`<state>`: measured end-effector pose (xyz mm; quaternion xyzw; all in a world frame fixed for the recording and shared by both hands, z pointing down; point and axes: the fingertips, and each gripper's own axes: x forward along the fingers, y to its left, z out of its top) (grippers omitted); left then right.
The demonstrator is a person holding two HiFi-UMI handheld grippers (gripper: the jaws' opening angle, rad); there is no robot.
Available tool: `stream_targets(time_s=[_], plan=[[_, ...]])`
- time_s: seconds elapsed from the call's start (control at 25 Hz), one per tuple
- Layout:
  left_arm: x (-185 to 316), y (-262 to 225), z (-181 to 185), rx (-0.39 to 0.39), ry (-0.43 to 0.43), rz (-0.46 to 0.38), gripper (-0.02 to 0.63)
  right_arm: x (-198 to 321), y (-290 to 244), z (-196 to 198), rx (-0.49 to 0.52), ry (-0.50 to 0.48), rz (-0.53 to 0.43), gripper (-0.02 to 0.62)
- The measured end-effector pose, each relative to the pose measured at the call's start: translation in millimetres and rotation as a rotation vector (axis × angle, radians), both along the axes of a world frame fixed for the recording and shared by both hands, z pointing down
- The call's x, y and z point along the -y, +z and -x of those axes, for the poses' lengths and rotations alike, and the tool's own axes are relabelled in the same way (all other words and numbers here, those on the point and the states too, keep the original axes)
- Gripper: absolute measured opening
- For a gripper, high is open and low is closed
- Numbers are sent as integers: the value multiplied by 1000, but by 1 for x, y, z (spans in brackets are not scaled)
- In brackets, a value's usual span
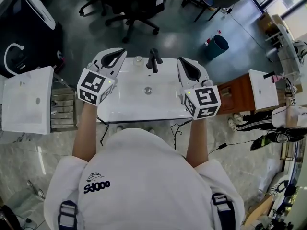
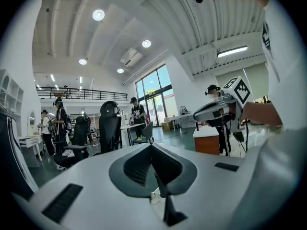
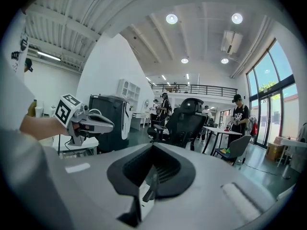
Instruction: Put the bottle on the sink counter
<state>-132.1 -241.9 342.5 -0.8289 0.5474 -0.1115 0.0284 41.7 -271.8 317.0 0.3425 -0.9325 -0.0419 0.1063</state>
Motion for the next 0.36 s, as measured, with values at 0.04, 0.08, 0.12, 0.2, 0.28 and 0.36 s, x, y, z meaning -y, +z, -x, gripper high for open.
stream_targets(time_s=[0.04, 0.08, 0.12, 0.2, 0.28, 0.36], plan=[[0, 3, 0, 14, -4, 9, 6, 0, 0, 0, 1, 0, 2, 8], [-1, 5, 0, 31, -8, 19, 6, 0, 1, 1, 1, -1, 4, 8], [-1, 8, -1, 44, -9, 23, 6, -1, 2, 1, 2, -1, 5, 8], [-2, 9, -4, 46, -4, 20, 6, -1, 3, 2, 2, -4, 7, 8], [-2, 8, -7, 34, 5, 9, 6, -1, 5, 2, 2, -6, 9, 8], [-2, 8, -10, 25, 11, 2, 6, -1, 8, 2, 1, -7, 11, 8]])
